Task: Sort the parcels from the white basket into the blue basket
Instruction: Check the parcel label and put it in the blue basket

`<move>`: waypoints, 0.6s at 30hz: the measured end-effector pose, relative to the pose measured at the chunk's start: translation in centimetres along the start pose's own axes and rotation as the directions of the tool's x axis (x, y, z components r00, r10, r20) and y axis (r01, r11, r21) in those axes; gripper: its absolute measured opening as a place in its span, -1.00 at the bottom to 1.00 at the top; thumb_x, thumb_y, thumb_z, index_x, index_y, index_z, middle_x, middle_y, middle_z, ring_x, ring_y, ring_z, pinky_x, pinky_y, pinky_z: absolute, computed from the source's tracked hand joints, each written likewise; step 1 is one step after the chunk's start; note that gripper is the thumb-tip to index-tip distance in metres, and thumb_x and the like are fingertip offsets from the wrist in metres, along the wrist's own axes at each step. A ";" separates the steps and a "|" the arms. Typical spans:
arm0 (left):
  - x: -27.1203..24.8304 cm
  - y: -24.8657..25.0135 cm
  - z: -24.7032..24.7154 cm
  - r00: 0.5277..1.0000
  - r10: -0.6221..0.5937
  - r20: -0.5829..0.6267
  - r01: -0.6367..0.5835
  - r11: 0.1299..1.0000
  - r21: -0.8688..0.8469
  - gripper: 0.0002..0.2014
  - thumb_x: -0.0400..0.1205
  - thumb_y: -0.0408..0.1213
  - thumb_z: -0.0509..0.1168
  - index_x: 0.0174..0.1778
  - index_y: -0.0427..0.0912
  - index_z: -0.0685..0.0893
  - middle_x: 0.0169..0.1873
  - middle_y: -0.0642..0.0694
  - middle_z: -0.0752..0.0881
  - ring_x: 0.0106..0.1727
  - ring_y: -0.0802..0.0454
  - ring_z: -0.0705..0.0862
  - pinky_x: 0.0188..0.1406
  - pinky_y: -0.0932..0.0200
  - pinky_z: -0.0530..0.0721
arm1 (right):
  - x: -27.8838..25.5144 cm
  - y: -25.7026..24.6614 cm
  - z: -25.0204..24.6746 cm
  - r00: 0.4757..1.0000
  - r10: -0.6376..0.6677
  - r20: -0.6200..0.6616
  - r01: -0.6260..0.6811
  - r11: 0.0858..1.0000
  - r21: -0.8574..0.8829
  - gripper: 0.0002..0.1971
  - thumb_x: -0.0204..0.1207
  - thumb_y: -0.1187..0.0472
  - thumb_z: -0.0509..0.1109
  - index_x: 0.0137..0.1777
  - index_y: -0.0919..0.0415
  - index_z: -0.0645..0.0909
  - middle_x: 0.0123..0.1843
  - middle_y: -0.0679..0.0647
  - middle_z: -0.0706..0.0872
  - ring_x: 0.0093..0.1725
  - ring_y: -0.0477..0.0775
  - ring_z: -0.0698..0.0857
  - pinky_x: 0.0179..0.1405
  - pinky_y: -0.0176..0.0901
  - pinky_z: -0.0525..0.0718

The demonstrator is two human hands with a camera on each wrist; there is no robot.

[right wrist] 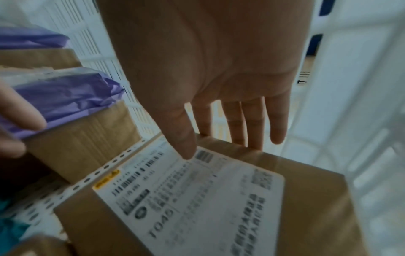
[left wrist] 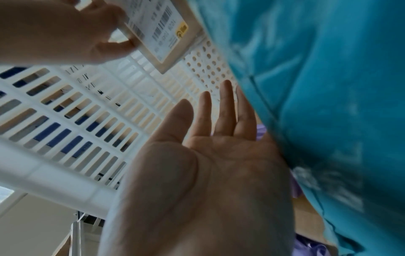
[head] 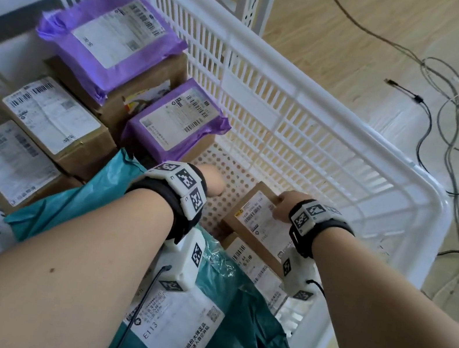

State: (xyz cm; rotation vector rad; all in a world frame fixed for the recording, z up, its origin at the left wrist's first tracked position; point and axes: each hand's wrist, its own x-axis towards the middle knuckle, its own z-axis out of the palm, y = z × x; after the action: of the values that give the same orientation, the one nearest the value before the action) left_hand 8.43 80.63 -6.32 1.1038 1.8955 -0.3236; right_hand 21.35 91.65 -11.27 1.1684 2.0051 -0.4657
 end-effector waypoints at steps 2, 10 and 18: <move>-0.8 -0.1 -0.3 0.999 0.014 0.030 -0.018 0.990 0.140 -0.67 0.72 -0.50 -0.04 0.31 -0.42 0.53 0.08 -0.31 0.56 -0.12 -0.05 0.44 -0.12 0.26 0.37 | -0.3 0.4 0.3 1.000 0.017 -0.012 -0.017 1.000 0.005 -0.62 0.62 0.13 0.21 0.37 0.23 0.59 0.32 0.14 0.67 0.29 0.11 0.67 0.25 0.02 0.64; -1.5 -0.6 0.6 0.998 -0.061 -0.022 0.061 0.998 0.016 -0.64 0.73 -0.41 0.03 0.41 -0.42 0.49 0.15 -0.29 0.58 0.08 -0.12 0.51 0.28 0.10 0.49 | -0.8 -0.1 0.7 0.998 0.058 0.019 -0.060 0.993 0.101 -0.52 0.52 0.18 0.37 0.43 0.32 0.49 0.39 0.19 0.61 0.37 0.20 0.60 0.30 -0.01 0.58; -0.8 -0.9 -0.2 0.983 -0.090 -0.158 0.027 0.932 -0.362 -0.86 0.69 -0.37 0.10 0.04 -0.21 0.57 0.04 -0.20 0.62 -0.07 -0.05 0.51 -0.11 0.18 0.46 | -2.5 -1.3 -1.1 0.994 0.050 -0.097 -0.032 0.982 0.184 -0.38 0.63 0.11 0.26 0.63 0.20 0.14 0.50 0.18 0.47 0.40 0.17 0.54 0.16 -0.08 0.55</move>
State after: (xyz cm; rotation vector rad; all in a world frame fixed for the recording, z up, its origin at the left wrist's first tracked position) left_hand 7.76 79.75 -5.75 0.8496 2.0414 0.0912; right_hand 20.47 90.22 -8.69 1.3670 2.0541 -0.5900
